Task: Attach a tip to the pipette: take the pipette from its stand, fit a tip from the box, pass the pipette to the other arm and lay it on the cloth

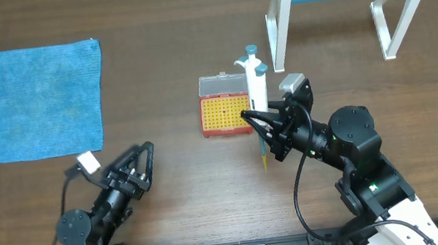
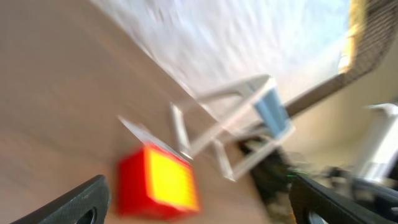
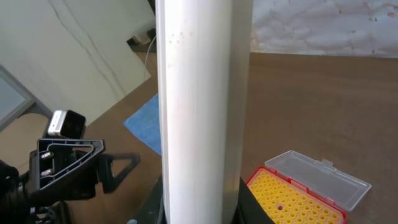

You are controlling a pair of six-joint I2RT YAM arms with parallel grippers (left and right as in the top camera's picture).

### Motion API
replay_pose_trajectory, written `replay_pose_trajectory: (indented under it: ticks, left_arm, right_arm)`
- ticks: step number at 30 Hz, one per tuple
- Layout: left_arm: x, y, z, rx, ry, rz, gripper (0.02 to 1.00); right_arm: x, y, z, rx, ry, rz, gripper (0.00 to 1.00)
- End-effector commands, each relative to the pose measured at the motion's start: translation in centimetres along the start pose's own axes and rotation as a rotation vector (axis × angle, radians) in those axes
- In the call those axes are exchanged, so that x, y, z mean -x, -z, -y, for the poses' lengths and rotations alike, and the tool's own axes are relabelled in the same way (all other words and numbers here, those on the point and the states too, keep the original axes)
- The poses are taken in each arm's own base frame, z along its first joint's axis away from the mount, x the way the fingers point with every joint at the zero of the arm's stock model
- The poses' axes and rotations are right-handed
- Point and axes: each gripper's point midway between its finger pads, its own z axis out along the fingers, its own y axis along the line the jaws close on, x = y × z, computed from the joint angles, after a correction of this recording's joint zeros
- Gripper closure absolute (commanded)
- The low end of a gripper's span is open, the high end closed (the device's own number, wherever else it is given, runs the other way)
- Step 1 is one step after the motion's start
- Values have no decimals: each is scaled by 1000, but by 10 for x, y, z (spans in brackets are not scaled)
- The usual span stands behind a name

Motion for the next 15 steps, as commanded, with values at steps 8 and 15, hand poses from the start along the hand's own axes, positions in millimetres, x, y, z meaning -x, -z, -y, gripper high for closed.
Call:
replay_pose_trajectory:
  ticks: [8,15]
  left_arm:
    - [-8,8,63,-244,390,-149,88]
    - [-7,10,104,-275,331,-283,88]
  right_arm:
    - [18,2,-4,2,-56,39,921]
    - [18,2,-4,3,-58,39,921]
